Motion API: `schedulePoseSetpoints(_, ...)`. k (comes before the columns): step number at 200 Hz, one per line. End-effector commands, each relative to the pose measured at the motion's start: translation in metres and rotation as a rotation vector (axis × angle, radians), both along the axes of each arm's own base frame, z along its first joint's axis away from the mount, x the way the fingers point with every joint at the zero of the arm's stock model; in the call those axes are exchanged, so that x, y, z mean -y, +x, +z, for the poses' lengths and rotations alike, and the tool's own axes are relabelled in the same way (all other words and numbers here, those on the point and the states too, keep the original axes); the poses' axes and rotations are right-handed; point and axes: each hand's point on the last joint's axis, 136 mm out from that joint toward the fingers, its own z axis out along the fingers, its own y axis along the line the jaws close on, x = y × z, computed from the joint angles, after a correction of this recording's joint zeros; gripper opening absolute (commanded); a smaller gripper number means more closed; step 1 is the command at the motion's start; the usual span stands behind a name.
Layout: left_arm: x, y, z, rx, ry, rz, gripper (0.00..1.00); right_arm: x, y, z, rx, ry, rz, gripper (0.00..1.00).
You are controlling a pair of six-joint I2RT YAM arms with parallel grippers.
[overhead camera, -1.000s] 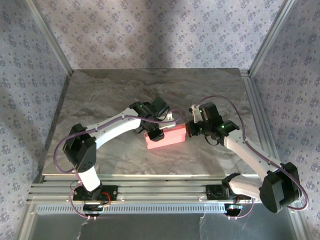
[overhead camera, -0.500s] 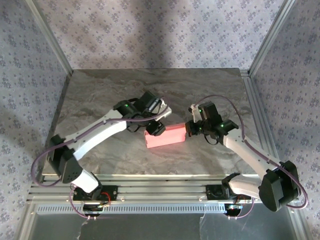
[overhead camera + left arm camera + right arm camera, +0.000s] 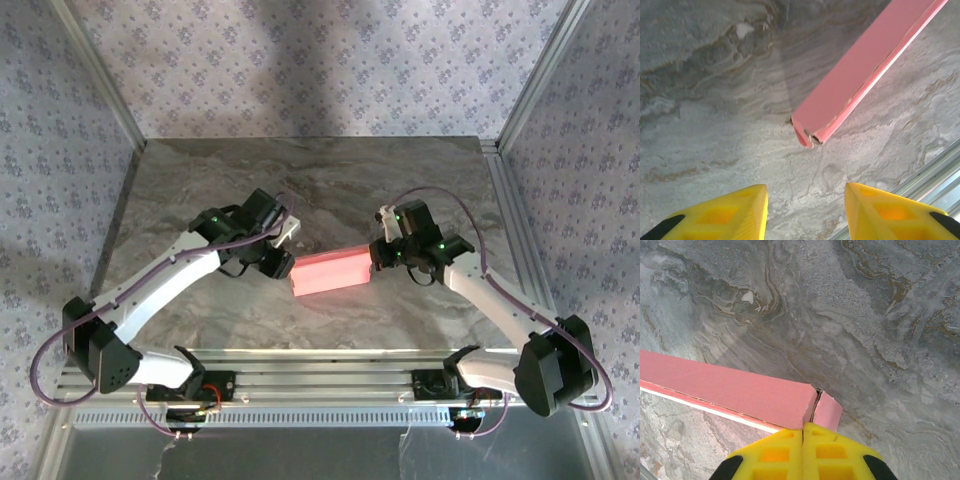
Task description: Fold the paper box
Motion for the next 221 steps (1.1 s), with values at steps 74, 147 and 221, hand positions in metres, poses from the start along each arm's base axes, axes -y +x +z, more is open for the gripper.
schedulePoseSetpoints(74, 0.012, 0.019, -0.015, -0.031, -0.048, 0.046, 0.40, 0.004, -0.012, -0.013, -0.080, -0.049, 0.030, 0.00)
schedulePoseSetpoints(147, 0.025, 0.030, -0.015, -0.031, -0.072, 0.042, 0.33, 0.004, -0.011, -0.013, -0.085, -0.043, 0.029, 0.00)
schedulePoseSetpoints(221, 0.030, 0.031, -0.018, -0.049, -0.081, 0.035, 0.15, 0.003, -0.008, -0.012, -0.086, -0.038, 0.029, 0.00)
